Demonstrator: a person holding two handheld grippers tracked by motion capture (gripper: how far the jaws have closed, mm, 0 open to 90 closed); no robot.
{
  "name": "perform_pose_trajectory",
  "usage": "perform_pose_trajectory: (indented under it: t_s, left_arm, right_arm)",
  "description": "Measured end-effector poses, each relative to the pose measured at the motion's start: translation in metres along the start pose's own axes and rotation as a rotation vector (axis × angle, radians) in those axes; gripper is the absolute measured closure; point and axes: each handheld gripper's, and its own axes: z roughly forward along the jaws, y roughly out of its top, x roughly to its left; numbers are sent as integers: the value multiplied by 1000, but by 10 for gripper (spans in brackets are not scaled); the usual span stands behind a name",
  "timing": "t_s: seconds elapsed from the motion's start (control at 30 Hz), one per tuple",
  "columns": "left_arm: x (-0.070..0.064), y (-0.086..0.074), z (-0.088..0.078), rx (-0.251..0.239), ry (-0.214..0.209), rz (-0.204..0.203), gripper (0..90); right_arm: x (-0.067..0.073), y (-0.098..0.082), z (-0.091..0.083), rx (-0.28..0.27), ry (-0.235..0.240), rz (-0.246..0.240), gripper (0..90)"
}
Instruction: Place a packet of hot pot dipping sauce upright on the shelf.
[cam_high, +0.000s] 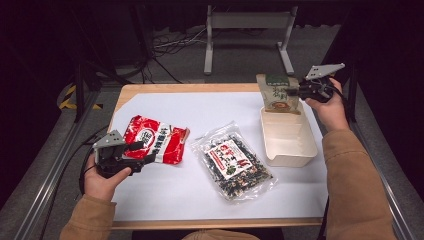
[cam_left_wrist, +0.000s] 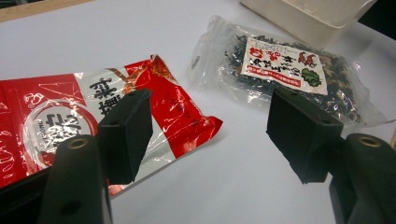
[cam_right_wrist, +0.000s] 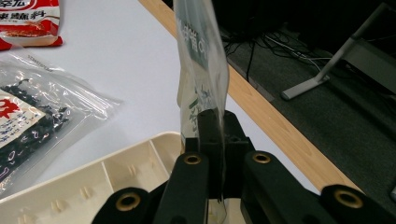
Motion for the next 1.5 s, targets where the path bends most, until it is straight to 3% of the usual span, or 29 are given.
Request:
perform_pose_trajectory:
  t_s: [0.27, 0.37, 0.53, 0.73, 1.0, 1.2, 1.3, 1.4, 1.5]
  left_arm:
    - [2, -1, -1, 1, 4, -2, 316]
    - [2, -1, -2, 2, 7, -1, 316]
    - [2, -1, -1, 0, 6, -8, 316]
    - [2, 0, -1, 2, 3, -3, 316]
    - [2, 0, 1, 2, 4, 6, 315]
    - [2, 1, 2, 5, 1, 5, 315]
    - [2, 1, 2, 4, 5, 8, 315]
    - [3, 1, 2, 2, 9, -1, 315]
    - [4, 1, 1, 0, 11, -1, 314]
  right_arm:
    - [4, -2, 15, 18, 7, -4, 889]
    - [2, -7, 19, 39, -4, 15, 888]
    - [0, -14, 18, 22, -15, 47, 885]
    - [-3, -21, 13, 48, -48, 78, 873]
    - [-2, -25, 9, 95, -100, 91, 758]
    - [-3, -29, 4, 88, -117, 108, 719]
    - [-2, -29, 2, 82, -126, 115, 648]
    - [-1, -27, 1, 67, -141, 163, 523]
    - [0, -26, -2, 55, -168, 175, 459]
